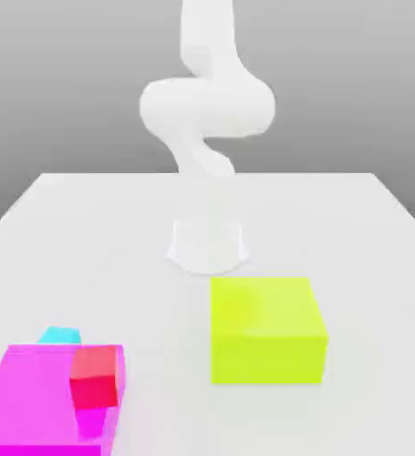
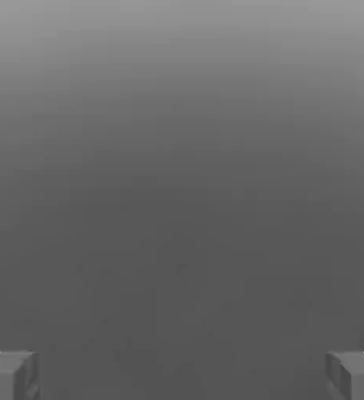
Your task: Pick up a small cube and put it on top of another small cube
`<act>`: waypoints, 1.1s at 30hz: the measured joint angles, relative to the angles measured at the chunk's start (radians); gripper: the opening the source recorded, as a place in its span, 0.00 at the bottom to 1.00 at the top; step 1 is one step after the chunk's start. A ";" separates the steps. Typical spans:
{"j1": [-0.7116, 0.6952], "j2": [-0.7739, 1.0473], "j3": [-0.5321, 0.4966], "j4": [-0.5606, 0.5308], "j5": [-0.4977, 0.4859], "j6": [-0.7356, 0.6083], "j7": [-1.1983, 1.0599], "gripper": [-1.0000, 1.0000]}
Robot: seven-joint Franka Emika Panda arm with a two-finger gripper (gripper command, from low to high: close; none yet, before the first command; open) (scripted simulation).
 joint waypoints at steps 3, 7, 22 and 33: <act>0.038 0.117 -0.103 -0.047 0.063 0.054 -0.101 0.50; 0.081 0.267 -0.225 -0.105 0.143 0.122 -0.229 0.50; -0.023 0.772 -0.450 -0.335 0.254 0.402 -0.572 0.50; -0.169 0.993 -0.311 -0.329 0.417 0.573 -0.744 0.50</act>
